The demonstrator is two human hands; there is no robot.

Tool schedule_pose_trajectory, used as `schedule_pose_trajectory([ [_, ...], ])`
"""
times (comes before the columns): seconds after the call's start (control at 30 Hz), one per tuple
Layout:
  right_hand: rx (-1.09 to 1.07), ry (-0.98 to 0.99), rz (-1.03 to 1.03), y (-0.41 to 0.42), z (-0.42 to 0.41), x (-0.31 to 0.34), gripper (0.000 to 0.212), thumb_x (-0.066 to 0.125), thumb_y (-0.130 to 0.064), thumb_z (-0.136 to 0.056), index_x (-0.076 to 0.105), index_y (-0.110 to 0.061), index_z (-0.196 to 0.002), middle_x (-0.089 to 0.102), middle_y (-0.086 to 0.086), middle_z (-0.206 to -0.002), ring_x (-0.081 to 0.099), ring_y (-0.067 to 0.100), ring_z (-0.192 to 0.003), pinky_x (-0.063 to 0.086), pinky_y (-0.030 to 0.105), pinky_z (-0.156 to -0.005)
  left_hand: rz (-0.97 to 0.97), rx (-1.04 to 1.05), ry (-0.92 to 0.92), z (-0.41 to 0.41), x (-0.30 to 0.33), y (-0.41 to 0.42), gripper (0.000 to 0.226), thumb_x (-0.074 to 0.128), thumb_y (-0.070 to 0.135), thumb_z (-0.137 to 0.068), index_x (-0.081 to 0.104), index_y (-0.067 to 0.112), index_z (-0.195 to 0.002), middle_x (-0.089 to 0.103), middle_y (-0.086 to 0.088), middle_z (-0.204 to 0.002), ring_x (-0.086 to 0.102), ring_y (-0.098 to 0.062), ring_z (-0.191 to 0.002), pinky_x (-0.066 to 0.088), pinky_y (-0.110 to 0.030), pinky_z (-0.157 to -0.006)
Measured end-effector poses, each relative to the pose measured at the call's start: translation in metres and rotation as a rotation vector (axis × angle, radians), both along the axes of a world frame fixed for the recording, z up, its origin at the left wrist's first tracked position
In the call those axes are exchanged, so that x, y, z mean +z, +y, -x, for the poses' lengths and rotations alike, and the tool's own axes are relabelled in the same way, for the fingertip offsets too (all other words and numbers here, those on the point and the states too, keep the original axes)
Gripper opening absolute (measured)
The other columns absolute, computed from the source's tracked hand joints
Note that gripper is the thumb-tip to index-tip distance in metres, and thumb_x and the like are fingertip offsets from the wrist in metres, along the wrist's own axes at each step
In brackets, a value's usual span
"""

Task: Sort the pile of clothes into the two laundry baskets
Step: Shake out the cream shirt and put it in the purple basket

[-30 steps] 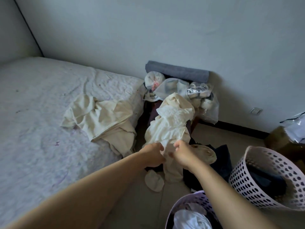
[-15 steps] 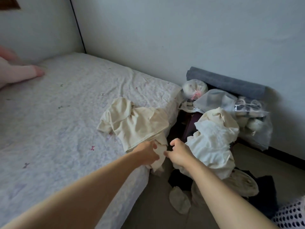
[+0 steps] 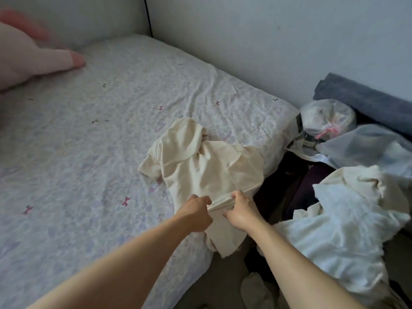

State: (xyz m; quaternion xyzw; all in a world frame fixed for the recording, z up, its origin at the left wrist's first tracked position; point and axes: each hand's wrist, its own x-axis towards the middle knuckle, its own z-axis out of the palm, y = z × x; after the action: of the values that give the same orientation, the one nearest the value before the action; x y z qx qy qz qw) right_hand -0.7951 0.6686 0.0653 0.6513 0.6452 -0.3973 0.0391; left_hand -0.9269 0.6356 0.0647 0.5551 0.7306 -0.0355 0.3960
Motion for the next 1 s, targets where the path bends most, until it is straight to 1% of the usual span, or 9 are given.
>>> schedule_pose_trajectory([
  [0.13,0.139,-0.026,-0.003,0.029,0.017,-0.046,0.063,0.057,-0.017,-0.091,0.025,-0.021,-0.145,0.034,0.012,-0.143,0.043,0.028,-0.128,0.038,0.029,-0.098,0.050,0.013,0.062,0.013,-0.047,0.021,0.065,0.060,0.020,-0.088,0.031,0.028,-0.145,0.019,-0.004,-0.155,0.028,-0.025,-0.139,0.037,-0.037,-0.108],
  [0.2,0.200,-0.026,-0.012,0.037,0.027,-0.071,0.071,0.059,-0.015,-0.088,0.021,-0.024,-0.147,0.025,0.008,-0.149,0.037,0.028,-0.133,0.036,0.032,-0.104,0.066,0.016,0.091,0.018,-0.070,0.029,0.073,0.062,0.020,-0.085,0.024,0.032,-0.147,0.012,-0.004,-0.157,0.020,-0.028,-0.142,0.035,-0.044,-0.110],
  [0.37,0.384,-0.114,-0.080,0.044,0.043,-0.122,0.091,0.066,-0.011,-0.083,0.008,-0.034,-0.149,-0.007,-0.001,-0.158,0.005,0.028,-0.145,0.026,0.039,-0.113,0.084,0.046,0.154,0.025,-0.115,0.037,0.087,0.068,0.022,-0.081,0.014,0.045,-0.145,-0.002,-0.001,-0.156,0.001,-0.031,-0.144,0.038,-0.054,-0.105],
  [0.5,0.438,-0.217,-0.081,0.044,0.054,-0.149,0.093,0.063,-0.011,-0.086,0.000,-0.039,-0.148,-0.024,0.003,-0.156,-0.016,0.032,-0.145,0.014,0.054,-0.115,0.067,0.021,0.205,0.031,-0.139,0.037,0.094,0.067,0.019,-0.083,0.004,0.049,-0.146,-0.012,0.004,-0.156,-0.008,-0.031,-0.144,0.042,-0.051,-0.103],
  [0.6,0.395,-0.252,-0.197,0.043,0.062,-0.155,0.065,0.050,-0.011,-0.094,0.018,-0.037,-0.144,-0.013,0.006,-0.156,-0.006,0.034,-0.144,0.023,0.059,-0.109,-0.055,0.030,0.228,0.036,-0.144,0.037,0.080,0.062,0.013,-0.085,0.018,0.043,-0.145,0.003,0.003,-0.153,0.006,-0.031,-0.141,0.047,-0.041,-0.099],
  [0.67,0.377,-0.274,-0.313,0.043,0.065,-0.154,0.044,0.039,-0.009,-0.098,0.035,-0.029,-0.137,0.008,0.005,-0.154,0.011,0.032,-0.140,0.034,0.053,-0.101,-0.154,0.082,0.223,0.039,-0.141,0.039,0.056,0.057,0.009,-0.088,0.038,0.030,-0.136,0.022,0.001,-0.147,0.022,-0.029,-0.134,0.050,-0.035,-0.089],
  [0.77,0.360,-0.243,-0.372,0.048,0.064,-0.145,0.034,0.032,-0.003,-0.096,0.050,-0.016,-0.122,0.046,0.005,-0.134,0.039,0.029,-0.124,0.042,0.042,-0.090,-0.235,0.129,0.249,0.042,-0.131,0.044,0.031,0.054,0.004,-0.089,0.051,0.015,-0.117,0.041,-0.003,-0.131,0.040,-0.024,-0.118,0.044,-0.030,-0.073],
  [0.87,0.249,-0.193,-0.341,0.052,0.058,-0.123,0.033,0.030,0.003,-0.092,0.052,-0.010,-0.113,0.061,0.015,-0.112,0.056,0.033,-0.105,0.045,0.036,-0.079,-0.280,0.162,0.234,0.041,-0.114,0.044,0.033,0.057,0.006,-0.087,0.048,0.015,-0.118,0.042,-0.003,-0.129,0.043,-0.022,-0.115,0.042,-0.029,-0.075],
  [1.0,0.024,-0.040,-0.269,0.052,0.046,-0.082,0.029,0.032,0.004,-0.087,0.052,-0.008,-0.104,0.061,0.018,-0.104,0.058,0.036,-0.097,0.035,0.031,-0.069,-0.275,0.237,0.201,0.041,-0.080,0.038,0.046,0.057,0.019,-0.088,0.037,0.019,-0.130,0.040,-0.005,-0.131,0.044,-0.024,-0.119,0.044,-0.036,-0.081],
])
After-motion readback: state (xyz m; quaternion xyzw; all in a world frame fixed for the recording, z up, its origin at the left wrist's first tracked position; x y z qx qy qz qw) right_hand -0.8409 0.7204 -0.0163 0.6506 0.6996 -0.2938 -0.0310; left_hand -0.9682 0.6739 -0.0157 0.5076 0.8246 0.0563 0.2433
